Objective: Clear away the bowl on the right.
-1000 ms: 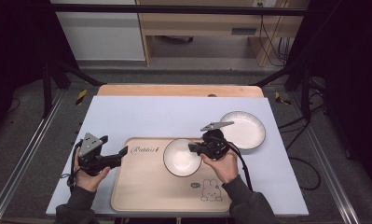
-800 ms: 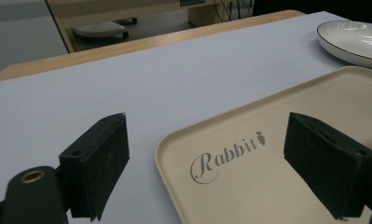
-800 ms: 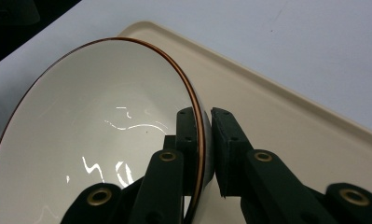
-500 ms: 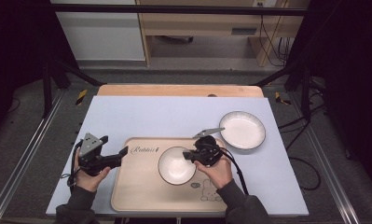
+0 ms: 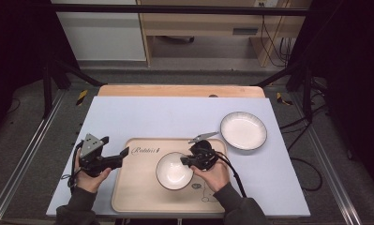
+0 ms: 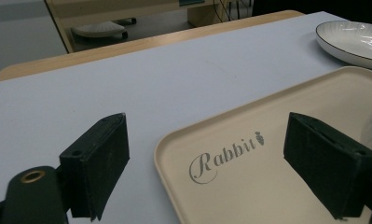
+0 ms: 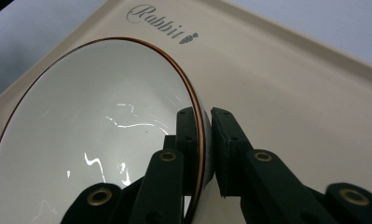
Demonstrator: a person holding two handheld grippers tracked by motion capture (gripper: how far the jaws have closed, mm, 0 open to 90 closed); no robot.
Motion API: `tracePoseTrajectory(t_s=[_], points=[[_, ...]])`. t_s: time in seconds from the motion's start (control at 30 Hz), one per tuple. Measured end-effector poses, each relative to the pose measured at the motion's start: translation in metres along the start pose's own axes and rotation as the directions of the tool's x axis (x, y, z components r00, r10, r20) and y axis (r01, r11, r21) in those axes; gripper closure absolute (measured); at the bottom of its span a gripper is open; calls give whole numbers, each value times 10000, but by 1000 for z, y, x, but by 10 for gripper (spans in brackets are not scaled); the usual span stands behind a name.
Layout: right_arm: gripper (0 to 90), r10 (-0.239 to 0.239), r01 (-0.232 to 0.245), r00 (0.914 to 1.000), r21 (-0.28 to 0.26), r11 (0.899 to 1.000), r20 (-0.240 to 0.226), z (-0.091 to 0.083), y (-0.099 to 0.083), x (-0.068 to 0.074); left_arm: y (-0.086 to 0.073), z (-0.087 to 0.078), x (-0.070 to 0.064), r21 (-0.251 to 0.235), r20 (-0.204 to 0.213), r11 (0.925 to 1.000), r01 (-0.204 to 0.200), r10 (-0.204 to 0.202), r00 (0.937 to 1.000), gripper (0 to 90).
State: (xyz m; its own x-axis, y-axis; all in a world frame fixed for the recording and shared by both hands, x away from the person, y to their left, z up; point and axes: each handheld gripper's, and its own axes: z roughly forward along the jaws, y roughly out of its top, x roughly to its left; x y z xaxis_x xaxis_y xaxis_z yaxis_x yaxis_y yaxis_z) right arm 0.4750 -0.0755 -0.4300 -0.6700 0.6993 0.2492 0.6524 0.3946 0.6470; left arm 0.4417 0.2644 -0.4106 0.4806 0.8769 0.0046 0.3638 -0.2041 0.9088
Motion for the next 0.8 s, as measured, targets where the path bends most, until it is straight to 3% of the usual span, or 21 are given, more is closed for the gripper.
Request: tracePoseTrajectory(t_s=[0.4, 0.6, 0.8], points=[[817, 251, -251, 9997, 205, 9995, 30, 4, -1, -1, -1, 1, 1, 59, -10, 10000, -11, 11, 10000, 137], [817, 35, -36, 10000, 334, 9994, 37, 9, -3, -3, -1, 1, 0, 68, -6, 10000, -31, 31, 10000, 138], [817, 168, -166, 9999, 385, 9991, -36, 10, -3, -4, -1, 1, 0, 70, -5, 10000, -26, 26, 10000, 138]])
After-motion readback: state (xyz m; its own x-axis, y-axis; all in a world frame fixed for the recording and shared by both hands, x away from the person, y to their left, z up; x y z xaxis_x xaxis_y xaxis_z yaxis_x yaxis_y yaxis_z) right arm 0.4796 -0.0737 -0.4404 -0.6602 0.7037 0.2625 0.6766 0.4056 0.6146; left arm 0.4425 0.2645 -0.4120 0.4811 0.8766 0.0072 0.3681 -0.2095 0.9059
